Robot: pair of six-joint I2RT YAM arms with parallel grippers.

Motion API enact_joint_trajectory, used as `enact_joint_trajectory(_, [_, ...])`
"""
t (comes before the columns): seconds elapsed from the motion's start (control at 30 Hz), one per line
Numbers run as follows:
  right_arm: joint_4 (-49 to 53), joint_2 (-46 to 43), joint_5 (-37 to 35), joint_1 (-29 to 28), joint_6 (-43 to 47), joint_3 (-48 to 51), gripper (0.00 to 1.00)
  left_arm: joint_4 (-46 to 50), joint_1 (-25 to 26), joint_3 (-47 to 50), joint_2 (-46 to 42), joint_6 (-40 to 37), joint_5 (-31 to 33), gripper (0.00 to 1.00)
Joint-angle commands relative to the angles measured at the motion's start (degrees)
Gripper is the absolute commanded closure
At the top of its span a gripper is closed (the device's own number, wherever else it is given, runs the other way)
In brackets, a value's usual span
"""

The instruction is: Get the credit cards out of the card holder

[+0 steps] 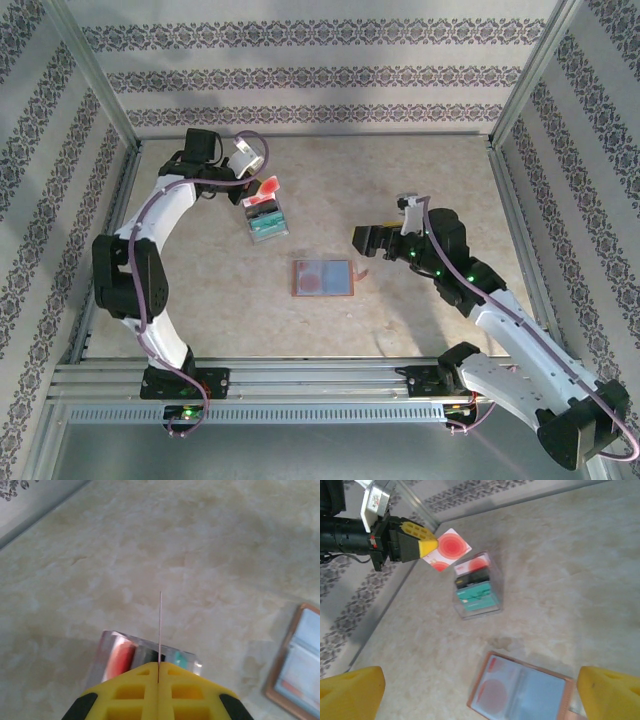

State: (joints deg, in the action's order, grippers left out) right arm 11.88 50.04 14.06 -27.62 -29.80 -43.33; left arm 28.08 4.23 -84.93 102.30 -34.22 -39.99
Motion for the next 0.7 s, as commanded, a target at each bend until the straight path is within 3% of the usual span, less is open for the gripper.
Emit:
enact_joint_trajectory(0.0, [3.8,-1.4,-7.2,0.2,0.4,-1.0,0.02,-2.3,-1.1,-3.4,2.9,-4.7,-0.2,1.00])
enact_joint_trajectory(0.27, [4.3,-0.8,-9.3,1.4,0.6,-2.5,0.02,-5.2,-1.5,-0.5,6.1,-11.9,4.1,1.00])
enact_joint_trajectory(0.67, [3.4,1.2,-8.9,2.0,-0.1,-3.1,0.02,-7.6,-2.7,2.7,7.4,-17.0,-0.1,1.00])
